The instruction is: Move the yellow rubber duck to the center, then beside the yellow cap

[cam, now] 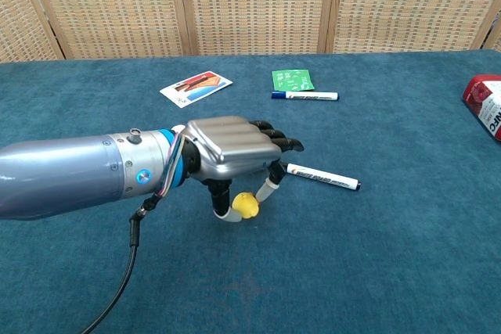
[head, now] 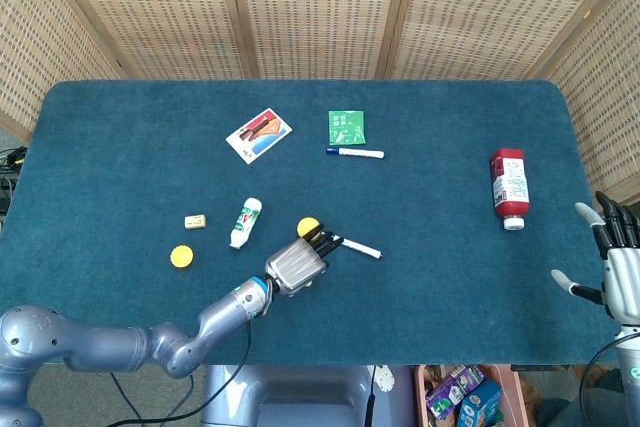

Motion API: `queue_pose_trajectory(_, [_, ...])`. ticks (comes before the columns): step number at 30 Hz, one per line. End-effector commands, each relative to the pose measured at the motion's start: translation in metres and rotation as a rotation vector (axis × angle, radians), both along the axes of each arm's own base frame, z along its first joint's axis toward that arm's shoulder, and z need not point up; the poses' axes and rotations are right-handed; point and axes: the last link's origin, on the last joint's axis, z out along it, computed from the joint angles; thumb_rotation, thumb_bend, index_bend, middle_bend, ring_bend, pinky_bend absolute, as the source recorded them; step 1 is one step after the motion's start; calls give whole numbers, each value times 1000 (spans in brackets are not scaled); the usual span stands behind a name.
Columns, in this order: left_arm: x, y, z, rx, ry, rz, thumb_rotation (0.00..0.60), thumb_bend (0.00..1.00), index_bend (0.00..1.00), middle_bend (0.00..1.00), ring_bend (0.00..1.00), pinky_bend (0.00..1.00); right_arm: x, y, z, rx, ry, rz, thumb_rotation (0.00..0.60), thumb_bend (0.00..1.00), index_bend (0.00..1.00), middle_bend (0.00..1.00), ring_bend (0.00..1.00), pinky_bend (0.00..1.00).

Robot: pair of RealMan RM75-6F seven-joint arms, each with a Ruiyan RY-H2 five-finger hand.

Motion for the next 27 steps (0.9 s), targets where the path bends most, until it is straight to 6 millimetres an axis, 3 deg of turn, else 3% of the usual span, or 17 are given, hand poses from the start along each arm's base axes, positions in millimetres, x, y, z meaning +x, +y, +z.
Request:
queue_pose_trajectory(1, [1,2,14,26,-14,-8,600,299,545,0,0,0,1,0,0,2,0,1,600,14,0,0,0,0])
queue_pose_trajectory(4, [-3,5,30,51,-25,-2,600,306,546,0,0,0,1,1,-1,3,0,1,600,14,0,0,0,0])
queue_pose_trajectory(7, [-16,6,60,97,-33,34,600,322,547,0,0,0,1,2,0,4,-1,3,600,14,0,0,0,0])
queue_pose_trajectory(9, [-37,7,88,150,-16,77,600,325,547,0,0,0,2,2,-1,5,-1,4,600,14,0,0,0,0])
queue_pose_trajectory(13, [-73,6,124,210,34,154,600,327,547,0,0,0,3,3,-2,13,1,7,600,14,0,0,0,0])
queue_pose_trajectory(18, [-108,-2,144,240,54,234,600,328,547,0,0,0,4,3,-3,17,4,11,600,14,0,0,0,0])
queue_pose_trajectory(22, [-145,-11,147,229,51,326,600,327,547,0,0,0,5,3,-5,24,9,14,600,14,0,0,0,0])
queue_pose_trajectory(27, [-163,-9,144,220,40,380,600,326,547,0,0,0,6,4,-6,24,12,16,600,14,0,0,0,0])
